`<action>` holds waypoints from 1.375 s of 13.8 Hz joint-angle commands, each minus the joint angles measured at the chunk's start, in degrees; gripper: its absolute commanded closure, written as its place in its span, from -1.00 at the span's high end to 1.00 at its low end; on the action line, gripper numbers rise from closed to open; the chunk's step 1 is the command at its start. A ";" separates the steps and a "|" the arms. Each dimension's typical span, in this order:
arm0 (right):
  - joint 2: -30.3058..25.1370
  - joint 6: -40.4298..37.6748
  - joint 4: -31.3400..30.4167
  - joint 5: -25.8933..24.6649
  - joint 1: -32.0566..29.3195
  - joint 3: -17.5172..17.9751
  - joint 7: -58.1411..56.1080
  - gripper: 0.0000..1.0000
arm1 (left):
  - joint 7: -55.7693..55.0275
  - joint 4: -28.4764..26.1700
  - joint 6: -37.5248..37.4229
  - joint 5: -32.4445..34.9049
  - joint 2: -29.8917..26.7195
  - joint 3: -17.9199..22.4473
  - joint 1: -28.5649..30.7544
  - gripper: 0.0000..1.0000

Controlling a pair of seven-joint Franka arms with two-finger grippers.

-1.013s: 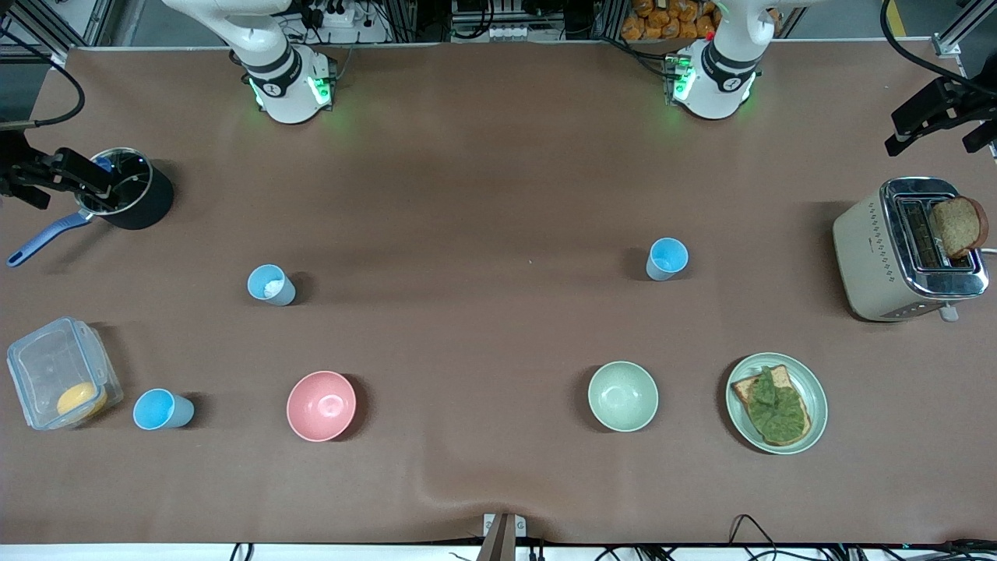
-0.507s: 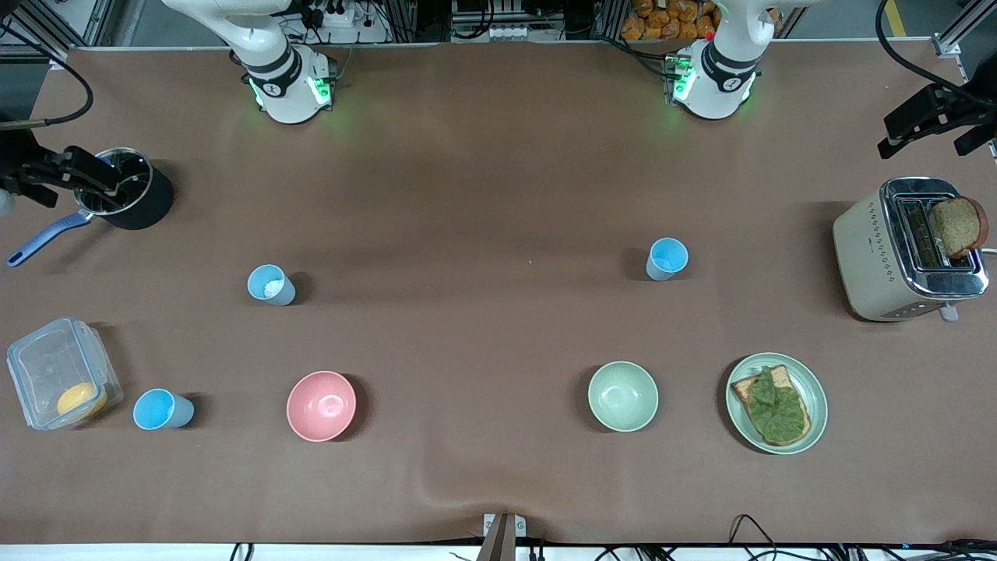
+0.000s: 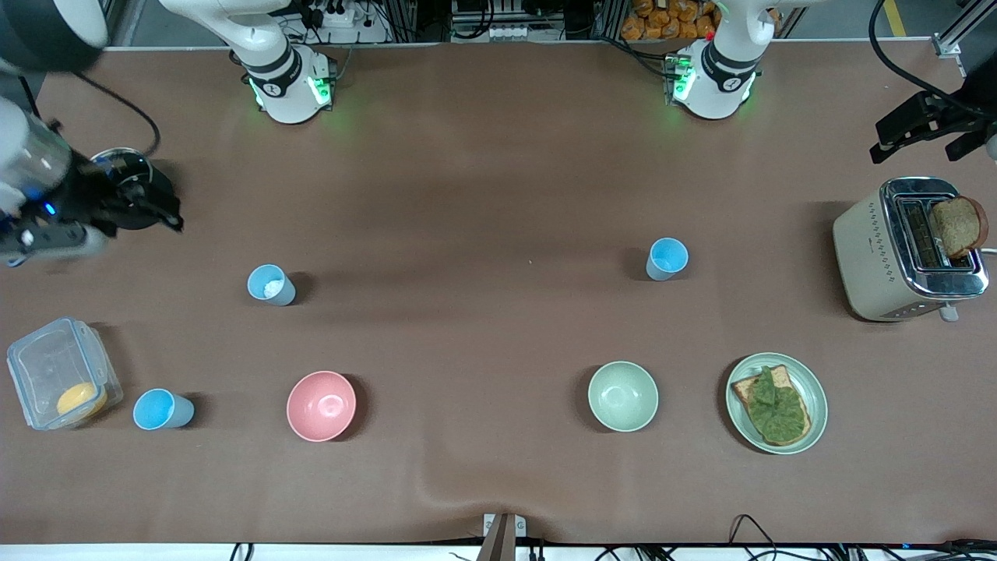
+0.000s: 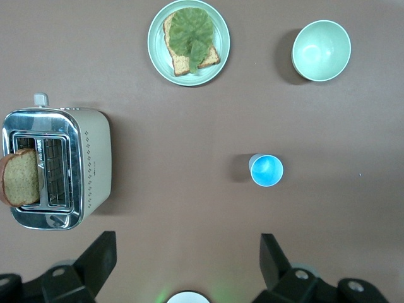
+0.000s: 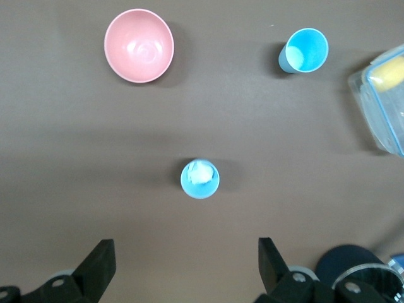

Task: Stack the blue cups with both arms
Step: 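Reach the right gripper down to the blue cup holding tissue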

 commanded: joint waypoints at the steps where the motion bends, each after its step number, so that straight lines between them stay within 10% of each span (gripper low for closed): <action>1: 0.31 9.50 -8.13 -0.35 0.31 -0.31 -0.46 1.00 | -0.58 0.37 -0.35 -1.13 1.07 -0.12 0.34 1.00; 10: 1.98 31.07 -31.09 0.80 1.27 -0.39 0.42 1.00 | -0.75 -0.68 3.08 -0.95 3.99 0.05 -0.19 1.00; 19: 8.22 37.94 -32.43 3.52 3.38 -0.39 0.16 1.00 | -0.23 -1.83 3.43 -1.13 3.19 -0.03 0.07 1.00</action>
